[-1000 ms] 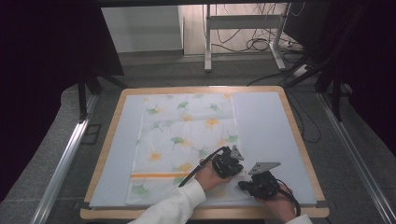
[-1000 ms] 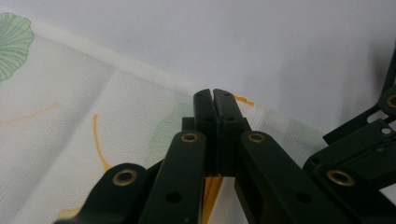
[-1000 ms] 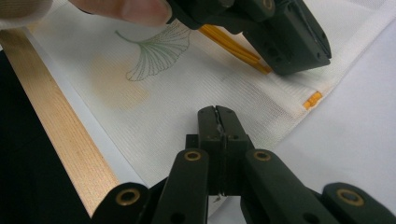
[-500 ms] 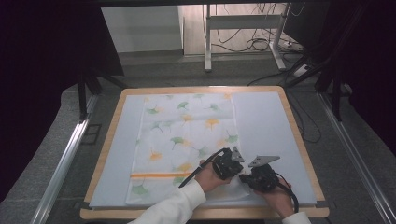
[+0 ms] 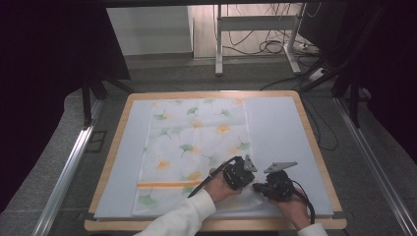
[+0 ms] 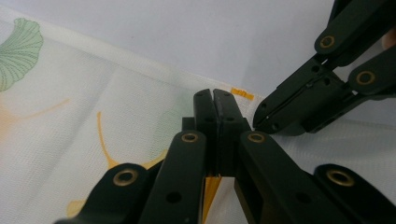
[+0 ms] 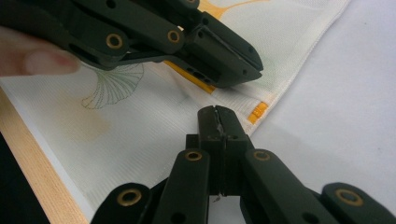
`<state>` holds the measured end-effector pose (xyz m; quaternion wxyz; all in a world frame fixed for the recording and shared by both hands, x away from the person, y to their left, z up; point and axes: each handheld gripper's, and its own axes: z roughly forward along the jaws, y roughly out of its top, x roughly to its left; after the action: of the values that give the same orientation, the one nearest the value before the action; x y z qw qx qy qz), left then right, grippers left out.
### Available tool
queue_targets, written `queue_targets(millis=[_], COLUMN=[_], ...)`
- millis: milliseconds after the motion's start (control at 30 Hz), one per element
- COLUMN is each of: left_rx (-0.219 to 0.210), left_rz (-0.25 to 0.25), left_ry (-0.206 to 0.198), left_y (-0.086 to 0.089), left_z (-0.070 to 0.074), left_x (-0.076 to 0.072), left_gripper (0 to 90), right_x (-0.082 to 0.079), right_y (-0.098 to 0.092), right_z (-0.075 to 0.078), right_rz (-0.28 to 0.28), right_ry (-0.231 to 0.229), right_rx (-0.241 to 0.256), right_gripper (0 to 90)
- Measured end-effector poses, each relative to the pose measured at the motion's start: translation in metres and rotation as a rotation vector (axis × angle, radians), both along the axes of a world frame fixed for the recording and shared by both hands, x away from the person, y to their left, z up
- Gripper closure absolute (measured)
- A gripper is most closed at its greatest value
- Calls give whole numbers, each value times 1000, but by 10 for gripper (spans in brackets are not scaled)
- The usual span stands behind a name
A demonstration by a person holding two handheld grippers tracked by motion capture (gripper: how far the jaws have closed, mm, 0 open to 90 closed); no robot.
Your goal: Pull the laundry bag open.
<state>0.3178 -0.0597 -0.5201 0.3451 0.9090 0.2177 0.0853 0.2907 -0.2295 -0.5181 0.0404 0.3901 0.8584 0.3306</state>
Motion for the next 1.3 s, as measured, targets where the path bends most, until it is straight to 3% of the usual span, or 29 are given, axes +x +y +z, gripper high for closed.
queue_targets(millis=[567, 1300], left_rx=[6, 36], left_rz=[9, 6], left_ry=[12, -17], left_y=[16, 23], left_z=[1, 2], left_x=[-2, -8], left_gripper=[900, 900], right_x=[1, 3], right_y=[-3, -5], right_z=[-1, -2], right_rz=[-9, -23], right_ry=[22, 43], right_rx=[20, 47], right_gripper=[894, 894])
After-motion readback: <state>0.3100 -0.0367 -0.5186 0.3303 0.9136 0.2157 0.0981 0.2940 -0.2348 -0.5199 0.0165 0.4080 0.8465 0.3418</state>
